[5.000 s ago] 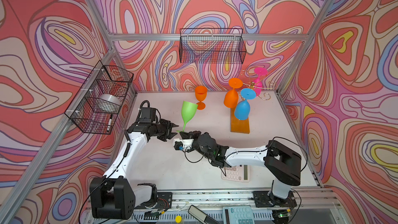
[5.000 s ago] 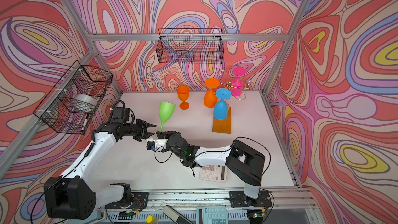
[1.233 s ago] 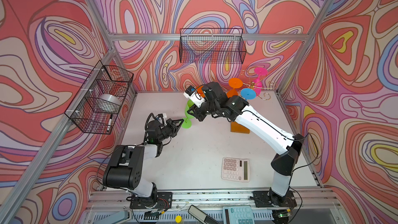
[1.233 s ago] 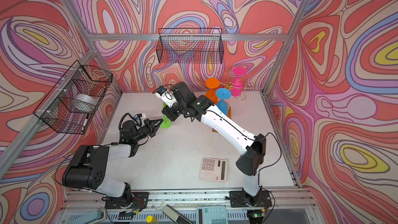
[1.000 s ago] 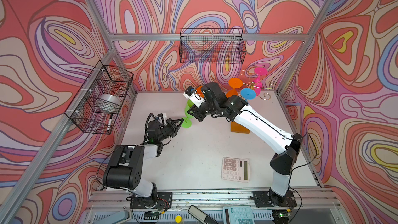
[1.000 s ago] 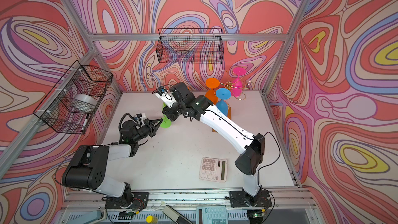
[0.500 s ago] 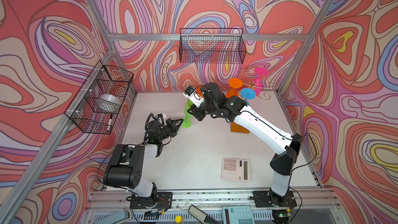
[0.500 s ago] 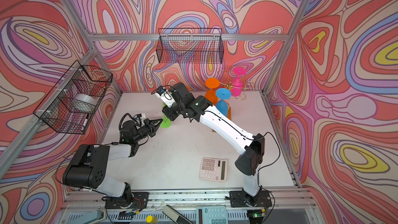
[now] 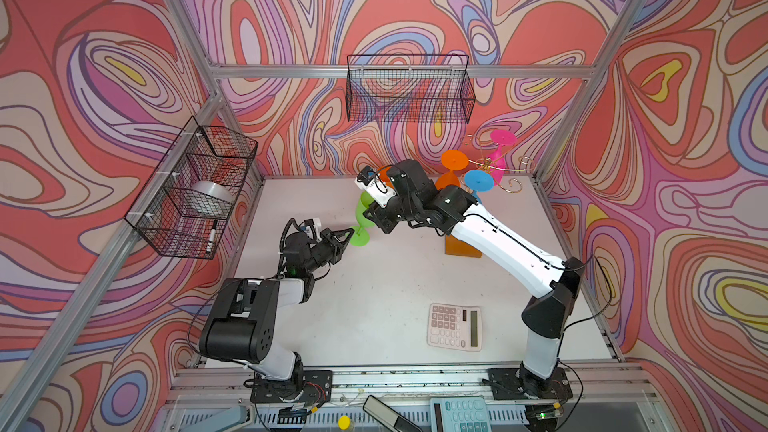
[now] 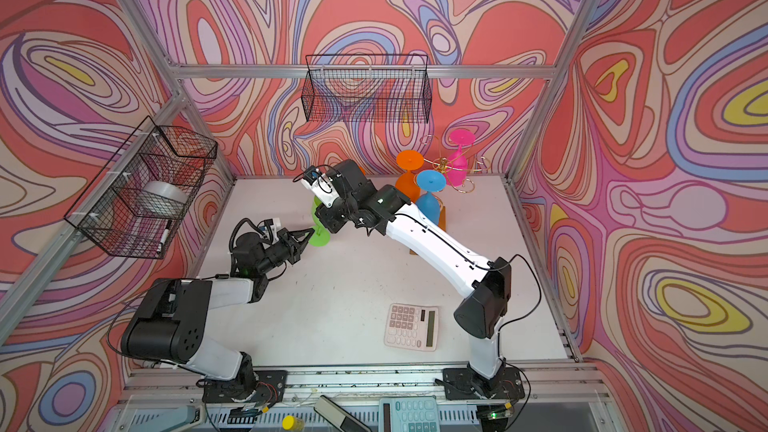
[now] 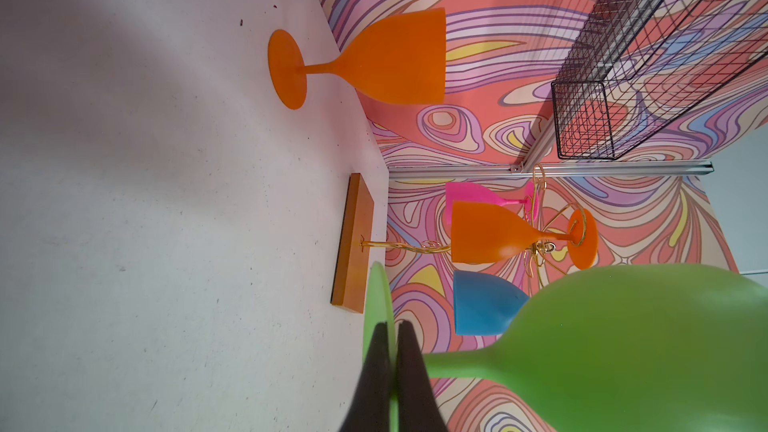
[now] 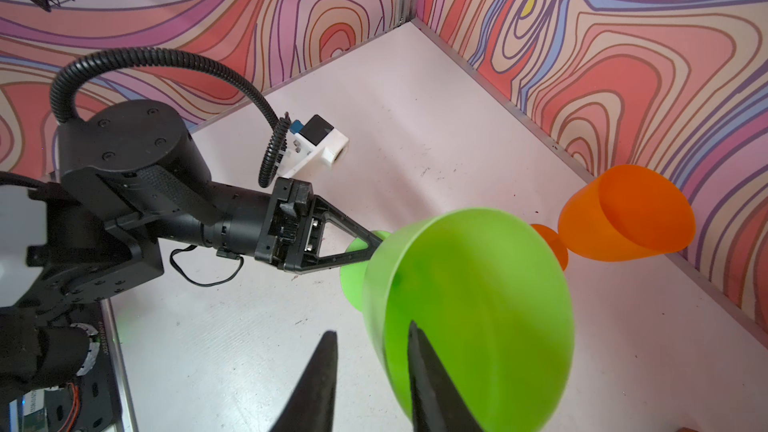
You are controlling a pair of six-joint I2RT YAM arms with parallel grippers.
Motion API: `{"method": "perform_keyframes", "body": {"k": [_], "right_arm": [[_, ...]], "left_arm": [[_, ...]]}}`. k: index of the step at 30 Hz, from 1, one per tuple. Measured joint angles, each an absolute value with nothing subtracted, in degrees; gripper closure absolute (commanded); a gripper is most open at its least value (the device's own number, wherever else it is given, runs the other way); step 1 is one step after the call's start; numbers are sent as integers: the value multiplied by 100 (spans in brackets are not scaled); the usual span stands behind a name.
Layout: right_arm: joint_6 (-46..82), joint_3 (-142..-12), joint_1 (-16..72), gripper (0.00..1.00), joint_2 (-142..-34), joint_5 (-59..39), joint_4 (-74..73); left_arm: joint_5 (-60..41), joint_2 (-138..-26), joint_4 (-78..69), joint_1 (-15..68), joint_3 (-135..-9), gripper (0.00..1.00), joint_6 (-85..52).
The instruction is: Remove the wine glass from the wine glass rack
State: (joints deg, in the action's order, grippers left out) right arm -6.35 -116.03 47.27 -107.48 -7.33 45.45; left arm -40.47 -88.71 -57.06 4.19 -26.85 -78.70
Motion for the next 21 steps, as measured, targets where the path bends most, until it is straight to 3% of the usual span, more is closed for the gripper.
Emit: {"method": "perform_keyframes", "body": {"k": [4, 15, 21], "right_arm": [[-637, -11601, 4729, 80, -10753, -836, 4547], [-635, -11603, 4720, 81, -10781, -921, 4532], [-637, -11603, 4718, 88, -10838, -969, 4469]], "left_arm": [[-4047, -8871, -5719, 419, -2685, 100, -7872], [-4045, -8871, -5887, 419, -2670, 100, -7979], [-4047, -8873, -6031, 421, -2622, 100, -8027]]}}
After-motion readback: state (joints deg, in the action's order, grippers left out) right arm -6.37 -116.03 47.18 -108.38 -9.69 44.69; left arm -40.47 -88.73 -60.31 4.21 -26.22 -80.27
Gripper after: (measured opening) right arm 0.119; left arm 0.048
